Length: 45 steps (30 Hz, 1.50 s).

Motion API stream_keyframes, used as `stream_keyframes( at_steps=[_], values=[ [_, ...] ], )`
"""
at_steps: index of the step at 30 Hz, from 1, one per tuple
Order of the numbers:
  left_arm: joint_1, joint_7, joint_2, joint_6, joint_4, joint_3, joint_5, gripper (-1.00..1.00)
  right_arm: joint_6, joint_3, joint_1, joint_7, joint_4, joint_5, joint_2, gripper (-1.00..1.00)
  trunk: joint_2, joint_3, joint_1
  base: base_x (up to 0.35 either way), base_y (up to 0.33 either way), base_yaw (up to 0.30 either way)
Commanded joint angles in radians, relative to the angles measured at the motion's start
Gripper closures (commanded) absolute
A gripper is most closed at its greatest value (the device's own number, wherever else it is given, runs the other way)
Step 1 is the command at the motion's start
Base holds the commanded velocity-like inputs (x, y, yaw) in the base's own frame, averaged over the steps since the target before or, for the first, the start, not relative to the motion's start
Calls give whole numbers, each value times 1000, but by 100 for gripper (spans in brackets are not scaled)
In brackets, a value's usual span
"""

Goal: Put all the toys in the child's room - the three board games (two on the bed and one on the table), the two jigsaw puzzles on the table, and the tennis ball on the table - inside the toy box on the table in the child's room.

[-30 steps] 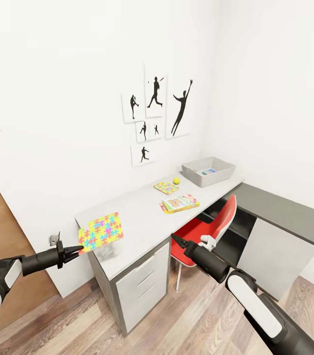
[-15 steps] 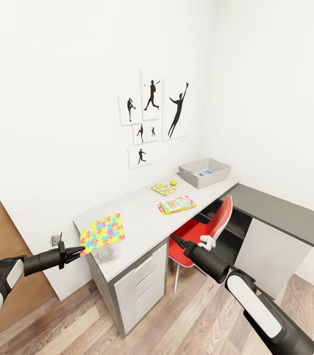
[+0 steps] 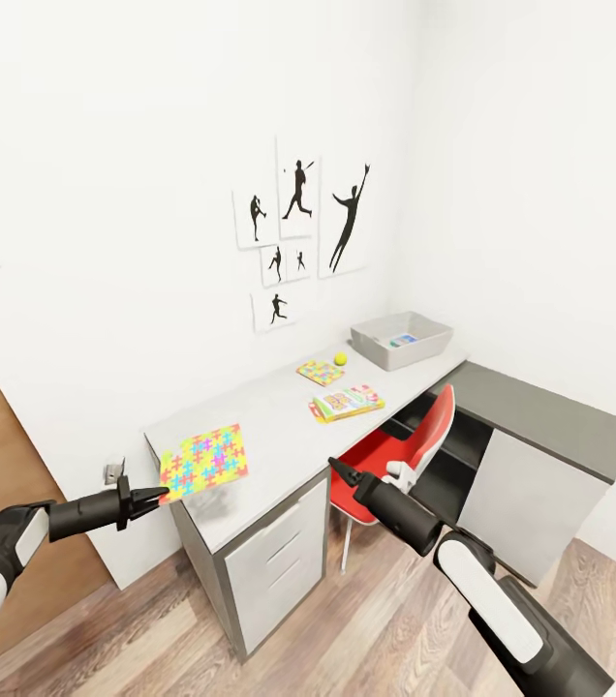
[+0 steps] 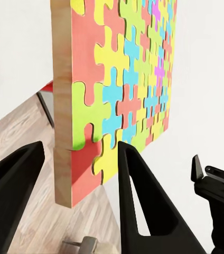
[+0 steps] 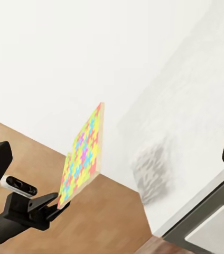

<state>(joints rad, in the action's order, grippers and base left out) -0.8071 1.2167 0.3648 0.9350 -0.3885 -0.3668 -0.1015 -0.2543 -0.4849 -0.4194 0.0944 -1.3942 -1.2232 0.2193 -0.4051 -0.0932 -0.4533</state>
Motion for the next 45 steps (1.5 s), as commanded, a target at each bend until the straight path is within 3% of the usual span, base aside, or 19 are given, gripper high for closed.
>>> stream_keyframes(
  at_steps=[1, 31, 45],
  values=[
    [-1, 1, -1, 5, 0, -2, 0, 100, -2, -1, -1, 1, 0, -7, 1, -100, 5, 1, 3, 0, 0, 0],
    [-1, 1, 0, 5, 0, 0, 0, 100, 0, -1, -1, -1, 67, -6, -2, -100, 5, 34, 3, 0, 0, -179],
    [-1, 1, 1, 5, 0, -1, 0, 100, 1, -1, -1, -4, 74, -5, -7, -100, 5, 43, 3, 0, 0, -88]
  ],
)
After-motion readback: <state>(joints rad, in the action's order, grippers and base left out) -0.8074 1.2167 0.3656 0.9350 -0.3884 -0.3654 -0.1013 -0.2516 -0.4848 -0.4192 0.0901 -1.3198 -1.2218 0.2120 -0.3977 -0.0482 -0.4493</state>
